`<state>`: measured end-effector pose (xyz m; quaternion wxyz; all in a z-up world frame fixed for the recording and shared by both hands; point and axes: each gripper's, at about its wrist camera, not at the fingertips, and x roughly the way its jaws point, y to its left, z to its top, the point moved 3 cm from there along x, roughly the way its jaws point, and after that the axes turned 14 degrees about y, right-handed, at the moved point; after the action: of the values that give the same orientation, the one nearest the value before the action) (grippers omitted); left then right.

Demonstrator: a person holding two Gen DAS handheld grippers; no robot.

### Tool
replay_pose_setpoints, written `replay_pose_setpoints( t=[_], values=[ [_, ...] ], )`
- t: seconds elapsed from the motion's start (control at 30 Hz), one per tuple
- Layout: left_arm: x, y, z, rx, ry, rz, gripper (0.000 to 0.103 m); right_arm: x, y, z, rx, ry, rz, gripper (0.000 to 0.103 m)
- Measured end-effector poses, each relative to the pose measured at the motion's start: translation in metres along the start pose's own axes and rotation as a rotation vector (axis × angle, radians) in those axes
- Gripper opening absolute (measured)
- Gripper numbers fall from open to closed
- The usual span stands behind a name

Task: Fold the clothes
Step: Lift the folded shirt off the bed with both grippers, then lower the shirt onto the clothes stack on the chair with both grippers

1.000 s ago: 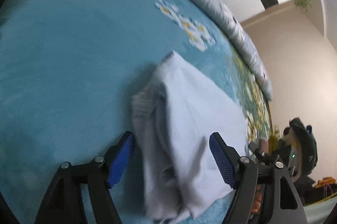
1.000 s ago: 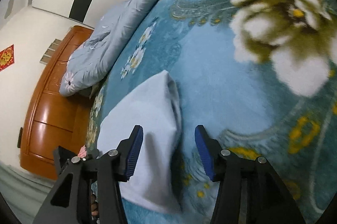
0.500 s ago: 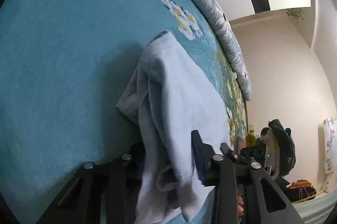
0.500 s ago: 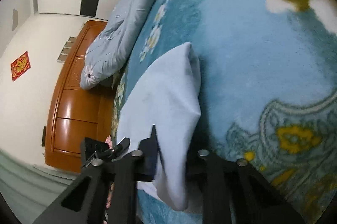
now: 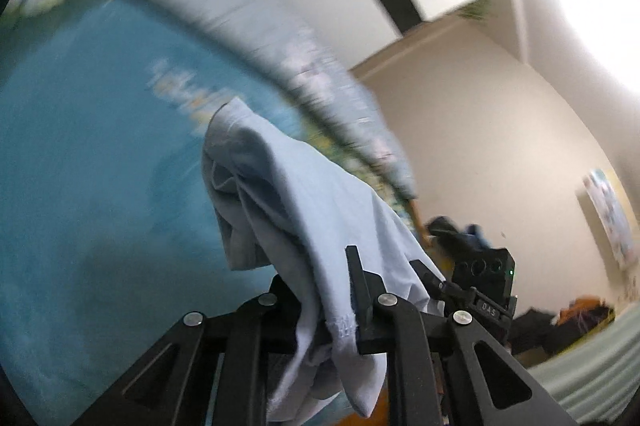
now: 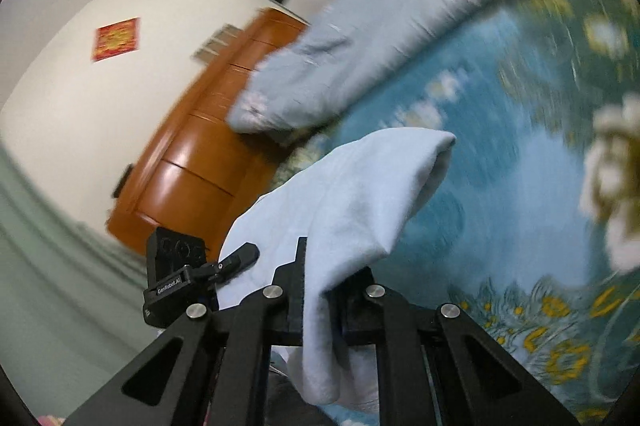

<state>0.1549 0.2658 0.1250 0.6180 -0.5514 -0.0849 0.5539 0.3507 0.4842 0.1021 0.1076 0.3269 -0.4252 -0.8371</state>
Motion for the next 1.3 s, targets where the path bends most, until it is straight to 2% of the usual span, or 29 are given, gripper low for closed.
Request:
replay_pose_setpoints(
  t=[0.17,0.27,0.33,0.47,0.6,0.67,0.77,0.87,0.9,0.93,1.0,1.03,1.07,1.1,1.2,1.3],
  values=[
    [0.01,-0.129,0.034,0.228,0.01,-0.033,0.017,-0.109,0.059,0.015,-0.16,-0.143,-0.07,0.011],
    [0.04,-0.199,0.048,0.347,0.053,-0.044,0.018,-0.182,0.07,0.011,-0.171,-0.237,-0.142,0.011],
    [0.07,-0.24,0.056,0.415,0.093,-0.049,0.018,-0.232,0.07,0.005,-0.174,-0.294,-0.209,0.011],
    [0.138,-0.307,0.066,0.48,0.179,-0.077,0.018,-0.317,0.058,-0.003,-0.127,-0.363,-0.334,0.011],
    [0.205,-0.368,0.052,0.552,0.217,-0.112,0.018,-0.388,0.039,-0.013,-0.075,-0.398,-0.437,0.011],
    [0.238,-0.387,0.042,0.604,0.219,-0.082,0.019,-0.42,0.028,-0.019,-0.053,-0.417,-0.485,0.011],
    [0.29,-0.388,0.027,0.629,0.263,-0.018,0.023,-0.446,-0.005,-0.031,0.007,-0.43,-0.539,0.012],
    [0.333,-0.361,0.01,0.558,0.365,0.042,0.025,-0.448,-0.057,-0.047,0.135,-0.405,-0.54,0.014],
    [0.342,-0.351,0.007,0.53,0.389,0.044,0.026,-0.443,-0.076,-0.053,0.187,-0.387,-0.542,0.015],
    [0.345,-0.343,0.006,0.503,0.399,0.024,0.029,-0.436,-0.095,-0.058,0.235,-0.374,-0.53,0.021],
    [0.341,-0.331,0.009,0.457,0.42,-0.024,0.033,-0.433,-0.109,-0.067,0.251,-0.403,-0.457,0.023],
    [0.336,-0.328,0.011,0.439,0.434,-0.036,0.042,-0.433,-0.112,-0.071,0.249,-0.422,-0.427,0.023],
    [0.329,-0.324,0.012,0.423,0.45,-0.038,0.055,-0.431,-0.11,-0.073,0.241,-0.436,-0.41,0.023],
    [0.322,-0.321,0.015,0.412,0.458,-0.029,0.06,-0.429,-0.108,-0.075,0.236,-0.445,-0.407,0.025],
    [0.298,-0.315,0.024,0.454,0.434,0.016,0.063,-0.437,-0.09,-0.08,0.227,-0.448,-0.533,0.031],
    [0.268,-0.316,0.028,0.54,0.347,0.102,0.064,-0.448,-0.058,-0.085,0.231,-0.466,-0.788,0.037]
  ],
)
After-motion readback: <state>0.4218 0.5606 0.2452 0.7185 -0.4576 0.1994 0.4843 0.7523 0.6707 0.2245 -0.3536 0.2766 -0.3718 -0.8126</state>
